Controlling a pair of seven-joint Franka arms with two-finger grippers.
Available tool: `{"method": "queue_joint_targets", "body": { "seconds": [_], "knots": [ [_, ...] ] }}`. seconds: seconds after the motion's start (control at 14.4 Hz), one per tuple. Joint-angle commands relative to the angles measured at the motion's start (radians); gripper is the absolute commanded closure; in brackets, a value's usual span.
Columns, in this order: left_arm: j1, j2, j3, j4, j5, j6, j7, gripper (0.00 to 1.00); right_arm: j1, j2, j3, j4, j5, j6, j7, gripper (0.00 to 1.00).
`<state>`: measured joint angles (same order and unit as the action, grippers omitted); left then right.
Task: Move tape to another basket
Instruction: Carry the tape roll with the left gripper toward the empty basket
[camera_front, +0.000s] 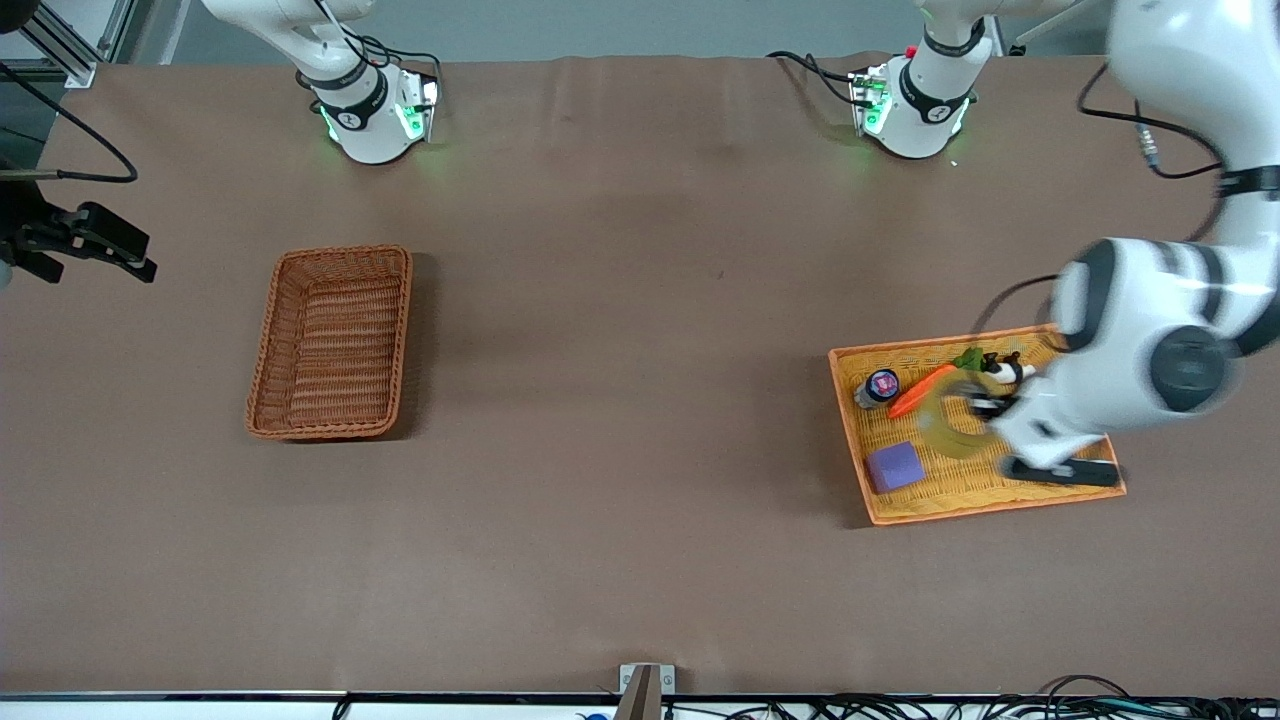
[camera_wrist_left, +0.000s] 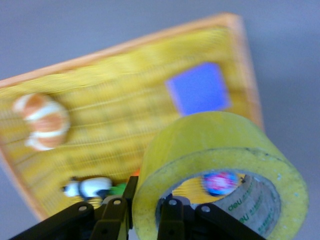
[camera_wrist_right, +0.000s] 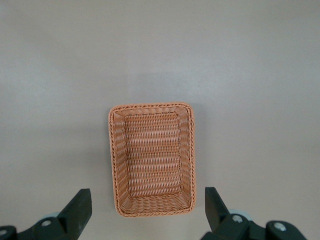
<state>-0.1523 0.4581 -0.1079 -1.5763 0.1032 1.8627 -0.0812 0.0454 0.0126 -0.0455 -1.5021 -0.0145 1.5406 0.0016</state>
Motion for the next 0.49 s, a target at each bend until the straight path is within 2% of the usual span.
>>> {"method": "queue_joint_targets", "body": {
  "seconds": [0.0, 0.14, 0.42],
  "knots": [
    [-0.165, 0.053, 0.005, 0.053, 0.006, -0.019, -0.047, 1.0, 0.001, -0.022, 0.004, -0.017, 0.002, 0.006, 0.011, 0.0],
    [-0.242, 0.097, -0.005, 0.119, -0.014, -0.02, -0.13, 1.0, 0.001, -0.022, 0.004, -0.017, 0.002, 0.006, 0.009, 0.0],
    [-0.387, 0.194, -0.009, 0.22, -0.177, -0.019, -0.164, 1.0, -0.001, -0.022, 0.004, -0.018, 0.002, 0.003, 0.009, 0.0]
  ]
}}
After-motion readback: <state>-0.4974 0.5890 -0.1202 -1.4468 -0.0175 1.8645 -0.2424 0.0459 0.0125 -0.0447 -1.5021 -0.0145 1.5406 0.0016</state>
